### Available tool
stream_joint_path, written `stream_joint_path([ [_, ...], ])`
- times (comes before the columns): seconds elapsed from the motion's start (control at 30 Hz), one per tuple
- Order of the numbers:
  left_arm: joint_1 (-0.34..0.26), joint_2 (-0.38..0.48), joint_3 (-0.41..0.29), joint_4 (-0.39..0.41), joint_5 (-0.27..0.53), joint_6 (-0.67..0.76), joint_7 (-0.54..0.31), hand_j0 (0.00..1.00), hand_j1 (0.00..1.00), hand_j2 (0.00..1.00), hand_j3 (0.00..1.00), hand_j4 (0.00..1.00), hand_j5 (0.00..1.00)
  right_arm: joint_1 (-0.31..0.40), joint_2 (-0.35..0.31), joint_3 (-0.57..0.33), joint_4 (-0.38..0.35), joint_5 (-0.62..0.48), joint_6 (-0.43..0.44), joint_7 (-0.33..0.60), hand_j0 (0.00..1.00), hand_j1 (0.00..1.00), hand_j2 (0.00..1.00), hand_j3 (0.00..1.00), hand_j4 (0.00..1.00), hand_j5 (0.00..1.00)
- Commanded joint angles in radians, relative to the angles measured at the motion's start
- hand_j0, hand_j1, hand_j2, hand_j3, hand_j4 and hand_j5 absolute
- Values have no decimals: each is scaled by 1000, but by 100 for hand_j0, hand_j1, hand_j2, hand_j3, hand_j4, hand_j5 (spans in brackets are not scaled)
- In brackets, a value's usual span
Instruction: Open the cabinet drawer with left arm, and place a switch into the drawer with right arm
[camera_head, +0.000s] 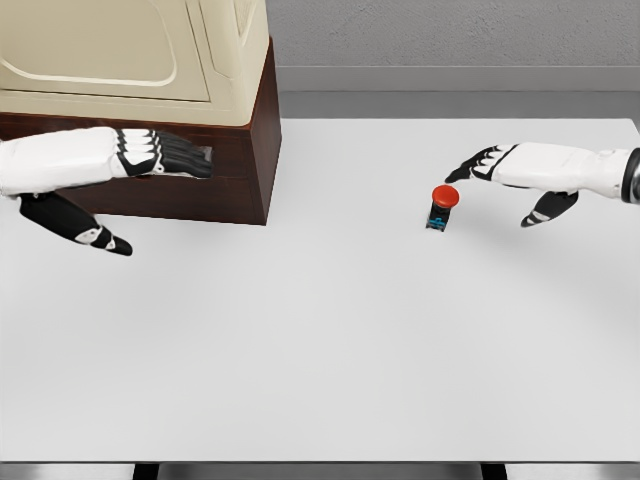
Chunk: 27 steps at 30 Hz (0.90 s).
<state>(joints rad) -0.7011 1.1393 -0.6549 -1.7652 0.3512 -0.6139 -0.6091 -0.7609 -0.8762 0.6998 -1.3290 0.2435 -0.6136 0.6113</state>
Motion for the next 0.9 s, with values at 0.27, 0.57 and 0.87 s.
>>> stream_joint_path([
  [0.27, -271, 7, -327, 0, -60, 3, -2, 100, 100, 100, 100, 100, 100, -20, 2, -3, 53, -6, 3, 0, 100, 100, 100, 100, 100, 100],
  [0.57, -426, 157, -448, 0, 32, 3, -2, 100, 100, 100, 100, 100, 100, -49, 60, 13, 109, -4, 3, 0, 100, 100, 100, 100, 100, 100],
  [0.87, -431, 163, -440, 1, 77, 3, -2, 100, 100, 100, 100, 100, 100, -77, 144, 41, 149, -4, 28, 0, 100, 100, 100, 100, 100, 100],
])
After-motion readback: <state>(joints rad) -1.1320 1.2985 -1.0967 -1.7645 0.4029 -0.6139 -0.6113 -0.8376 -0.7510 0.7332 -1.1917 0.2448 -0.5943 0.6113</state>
